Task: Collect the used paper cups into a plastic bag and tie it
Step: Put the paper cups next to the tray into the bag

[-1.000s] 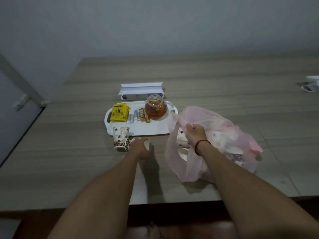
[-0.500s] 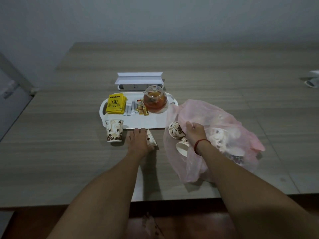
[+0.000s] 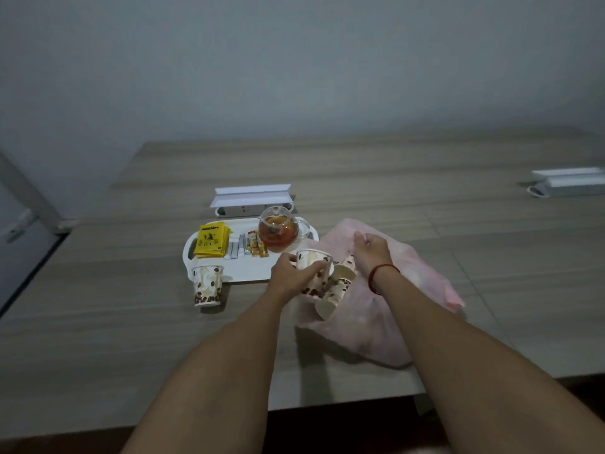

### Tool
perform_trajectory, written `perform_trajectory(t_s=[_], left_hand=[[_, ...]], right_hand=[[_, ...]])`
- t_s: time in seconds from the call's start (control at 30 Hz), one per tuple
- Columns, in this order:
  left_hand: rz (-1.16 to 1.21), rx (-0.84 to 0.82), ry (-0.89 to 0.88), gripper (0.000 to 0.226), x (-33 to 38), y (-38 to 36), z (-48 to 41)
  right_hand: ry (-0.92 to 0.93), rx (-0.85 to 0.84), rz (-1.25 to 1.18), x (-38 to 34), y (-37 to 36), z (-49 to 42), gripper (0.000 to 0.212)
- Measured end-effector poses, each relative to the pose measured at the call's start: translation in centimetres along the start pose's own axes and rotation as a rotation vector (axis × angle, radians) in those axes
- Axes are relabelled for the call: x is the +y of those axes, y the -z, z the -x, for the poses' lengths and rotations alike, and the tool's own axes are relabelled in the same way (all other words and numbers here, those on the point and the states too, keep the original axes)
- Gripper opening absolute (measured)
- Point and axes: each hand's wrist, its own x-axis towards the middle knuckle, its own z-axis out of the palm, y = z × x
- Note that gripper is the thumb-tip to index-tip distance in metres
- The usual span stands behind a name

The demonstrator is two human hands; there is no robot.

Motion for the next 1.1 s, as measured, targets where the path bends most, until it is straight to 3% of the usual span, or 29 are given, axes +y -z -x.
perform_trajectory(t_s=[0.13,0.23,0.3,0.37,0.5,0.67,0.87,0.97,1.1], left_hand=[[0.119,-0.112,0.053,0.087,3.3,-2.6,0.9],[0.149,-0.180,0.060,0.072,5.8,-4.4,1.2],[0.118,-0.318,0.084,0.052,7.0,-5.2,1.6],[0.136,-0.385,0.120,0.049,7.6,-5.2,1.6],[0.126,-0.148,0.094,0.038,5.3,-2.6,0.3],[-0.077,0.200,0.099,0.018,-0.2,3.5,-1.6],[-0.264,0.468,0.239,0.050,-5.9,9.6,-4.3],[-0.364,0.472,0.356,0.071,-7.5,11.1,-5.4],[-0.312,0.438,0.475,0.095,-9.6,11.5,-6.7]], right_hand=[[0.080,0.081,-0.021,-2.9,2.7,0.1,0.046],[0.116,0.128,-0.021,-4.4,4.4,-0.2,0.048],[0.122,0.143,-0.025,-4.7,4.9,-0.5,0.048],[0.124,0.150,-0.027,-4.5,4.9,-0.7,0.047],[0.083,0.109,-0.028,-3.2,3.3,-0.7,0.045],[0.045,-0.036,0.034,-1.1,-0.9,-1.0,0.036],[0.003,-0.032,0.161,1.2,-5.8,-2.4,0.033],[-0.023,-0.009,0.224,1.9,-7.6,-3.0,0.031],[-0.034,0.001,0.285,2.9,-9.3,-3.5,0.031]])
